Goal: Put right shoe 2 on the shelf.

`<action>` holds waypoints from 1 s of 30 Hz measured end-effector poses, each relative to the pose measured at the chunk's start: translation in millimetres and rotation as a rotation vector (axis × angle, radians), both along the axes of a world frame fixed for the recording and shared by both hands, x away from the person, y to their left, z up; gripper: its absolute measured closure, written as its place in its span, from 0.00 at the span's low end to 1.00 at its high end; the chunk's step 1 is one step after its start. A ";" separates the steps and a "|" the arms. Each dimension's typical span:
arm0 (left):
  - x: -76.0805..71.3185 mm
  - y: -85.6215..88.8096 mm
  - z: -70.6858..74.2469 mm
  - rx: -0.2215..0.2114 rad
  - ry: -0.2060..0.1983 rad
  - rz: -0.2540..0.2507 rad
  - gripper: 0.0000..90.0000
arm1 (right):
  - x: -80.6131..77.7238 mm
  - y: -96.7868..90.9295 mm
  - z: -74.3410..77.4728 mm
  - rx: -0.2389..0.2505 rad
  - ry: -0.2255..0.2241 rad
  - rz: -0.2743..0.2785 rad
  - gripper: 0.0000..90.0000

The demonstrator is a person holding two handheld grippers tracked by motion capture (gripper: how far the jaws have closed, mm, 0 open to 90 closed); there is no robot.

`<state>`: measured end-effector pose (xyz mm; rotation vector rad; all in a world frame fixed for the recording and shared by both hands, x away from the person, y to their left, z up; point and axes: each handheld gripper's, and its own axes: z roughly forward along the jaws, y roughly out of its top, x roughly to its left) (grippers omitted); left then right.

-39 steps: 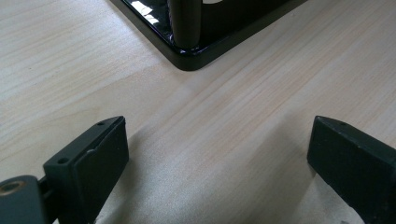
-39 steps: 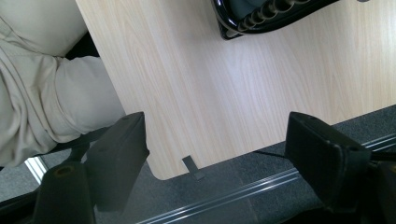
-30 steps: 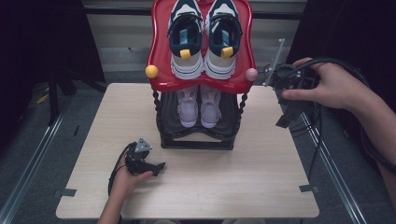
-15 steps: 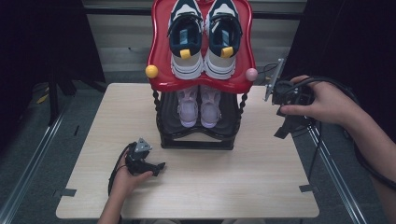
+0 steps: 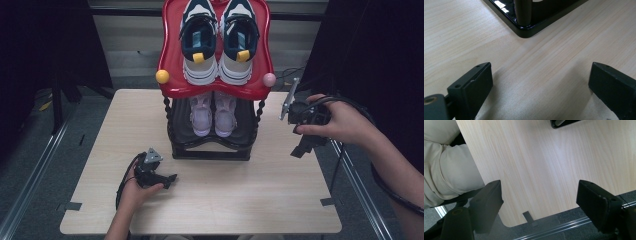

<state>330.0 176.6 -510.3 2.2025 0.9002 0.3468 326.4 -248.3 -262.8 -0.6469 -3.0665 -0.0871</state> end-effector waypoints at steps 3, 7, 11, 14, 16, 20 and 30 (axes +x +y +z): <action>0.0 0.0 0.0 0.000 0.000 0.000 0.06 | -0.1 -1.0 -7.4 0.004 0.001 -0.002 0.23; 0.0 0.0 0.0 0.000 0.000 0.000 0.06 | -0.5 -2.0 -16.3 0.008 0.005 -0.002 0.23; 0.0 0.0 0.0 0.000 0.000 0.000 0.06 | -0.5 -2.9 -25.1 0.020 0.008 -0.005 0.22; 0.0 0.0 0.0 0.001 0.000 0.000 0.06 | -0.8 -3.1 -32.4 0.024 0.010 -0.005 0.22; 0.0 0.0 0.0 0.000 0.000 0.000 0.06 | -1.3 -3.0 -37.9 0.033 0.016 -0.007 0.22; 0.0 -0.1 -0.2 -0.001 -0.002 0.002 0.06 | -1.3 -2.6 -48.8 0.022 0.022 0.003 0.22; 0.0 -0.1 -0.3 -0.001 -0.003 0.002 0.06 | -2.1 -0.5 -70.6 0.031 0.035 0.002 0.22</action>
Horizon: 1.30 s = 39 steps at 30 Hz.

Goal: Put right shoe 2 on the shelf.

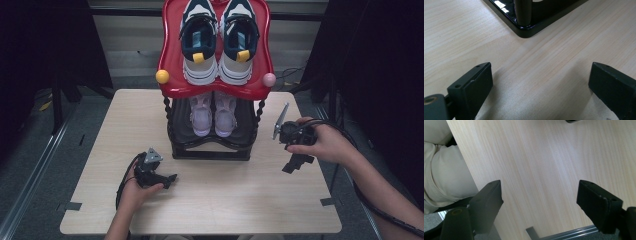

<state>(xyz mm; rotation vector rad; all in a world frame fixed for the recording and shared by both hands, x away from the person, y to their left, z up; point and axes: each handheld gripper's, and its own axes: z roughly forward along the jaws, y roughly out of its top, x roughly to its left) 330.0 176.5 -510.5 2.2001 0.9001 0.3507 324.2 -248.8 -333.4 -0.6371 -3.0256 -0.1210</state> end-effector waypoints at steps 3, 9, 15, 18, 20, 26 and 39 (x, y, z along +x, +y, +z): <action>0.0 0.0 0.0 0.000 0.000 0.000 0.06 | 0.1 -0.5 -7.1 0.011 -0.002 0.010 0.22; 0.0 0.0 0.0 -0.001 0.000 0.000 0.06 | -1.5 -0.7 -20.6 0.015 0.002 0.005 0.22; -0.1 0.1 0.1 0.001 0.004 -0.002 0.06 | -4.3 -3.5 -35.3 0.048 0.005 -0.025 0.22; -0.1 0.1 0.1 0.001 0.004 -0.001 0.06 | -5.8 -5.0 -43.3 0.064 0.024 -0.035 0.22; -0.1 0.1 0.0 0.001 0.004 -0.001 0.06 | -6.4 -5.8 -48.3 0.062 0.027 -0.037 0.22; -0.1 0.1 0.1 0.001 0.004 -0.001 0.06 | -8.3 -8.2 -62.2 0.076 0.029 -0.042 0.21; -0.2 0.0 0.0 0.000 0.004 -0.001 0.06 | -10.0 -10.7 -86.6 0.128 0.010 -0.074 0.21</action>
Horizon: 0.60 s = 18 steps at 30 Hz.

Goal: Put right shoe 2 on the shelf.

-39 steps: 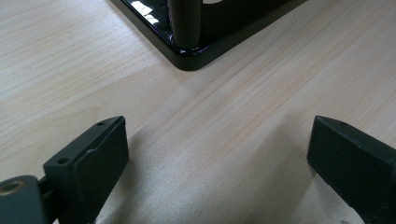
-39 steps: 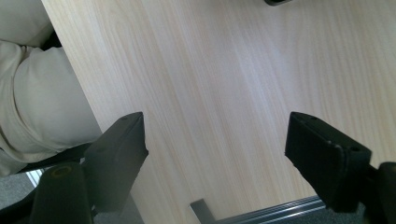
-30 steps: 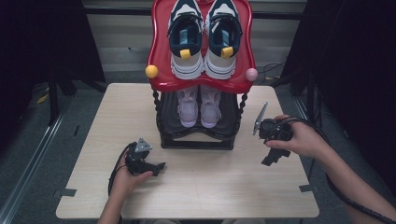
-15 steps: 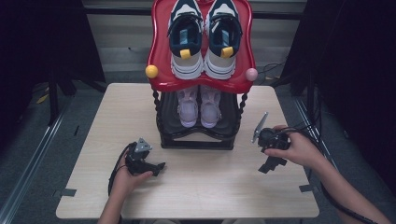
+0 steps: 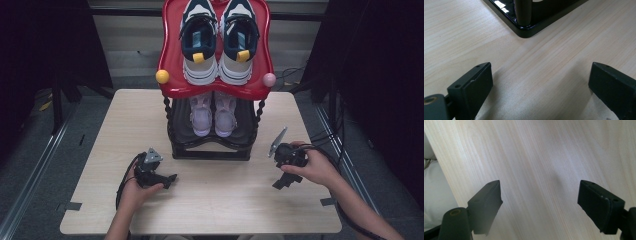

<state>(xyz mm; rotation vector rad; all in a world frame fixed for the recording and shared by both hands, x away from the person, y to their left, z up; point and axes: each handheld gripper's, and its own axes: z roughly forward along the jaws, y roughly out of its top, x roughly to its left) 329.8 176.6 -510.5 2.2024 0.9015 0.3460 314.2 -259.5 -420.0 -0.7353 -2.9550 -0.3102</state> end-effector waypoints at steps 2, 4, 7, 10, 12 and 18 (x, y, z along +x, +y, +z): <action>0.0 0.0 0.0 0.000 0.000 0.000 0.06 | -1.0 1.5 -4.2 0.005 -0.011 -0.028 0.21; 0.0 0.0 0.0 0.000 0.000 0.000 0.06 | -0.9 1.7 -8.6 0.018 0.004 -0.031 0.20; 0.0 0.0 0.0 0.000 0.000 0.000 0.06 | -0.3 1.5 -15.9 0.027 -0.012 -0.029 0.20; 0.0 0.0 0.0 0.000 0.000 0.000 0.06 | -1.6 1.7 -21.5 0.042 -0.004 -0.059 0.20; 0.1 0.1 0.0 0.001 0.000 0.000 0.06 | -1.2 0.3 -25.3 0.058 -0.003 -0.060 0.20; 0.0 0.0 0.0 0.000 0.000 0.000 0.06 | -0.8 -2.7 -33.8 0.081 -0.043 -0.076 0.19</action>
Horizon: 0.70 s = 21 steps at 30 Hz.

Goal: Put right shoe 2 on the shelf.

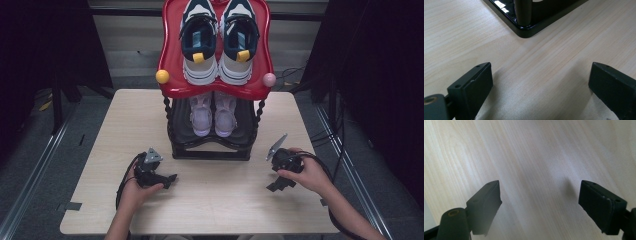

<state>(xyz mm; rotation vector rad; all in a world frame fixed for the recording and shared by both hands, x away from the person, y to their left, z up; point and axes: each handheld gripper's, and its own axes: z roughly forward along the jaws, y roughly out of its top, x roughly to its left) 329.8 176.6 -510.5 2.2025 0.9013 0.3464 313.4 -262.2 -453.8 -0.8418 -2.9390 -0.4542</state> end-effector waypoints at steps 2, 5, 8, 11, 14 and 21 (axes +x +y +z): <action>0.0 0.0 0.0 0.000 0.000 0.000 0.06 | -0.6 -0.4 -2.1 0.008 0.001 -0.013 0.19; 0.0 0.0 0.0 0.000 0.000 0.000 0.06 | -2.1 -0.5 -6.2 0.023 -0.005 -0.027 0.19; -0.1 0.0 0.0 0.000 0.000 0.000 0.06 | -3.7 -0.8 -10.5 0.029 -0.026 -0.047 0.18; 0.0 0.0 0.0 0.000 0.000 0.000 0.06 | -4.4 -2.3 -14.0 0.041 -0.024 -0.058 0.18; 0.0 0.0 0.0 0.000 0.000 0.000 0.06 | -5.0 -4.0 -18.3 0.041 -0.037 -0.054 0.18; 0.0 0.1 0.1 0.002 -0.001 -0.001 0.06 | -8.5 -5.6 -25.9 0.070 -0.059 -0.060 0.16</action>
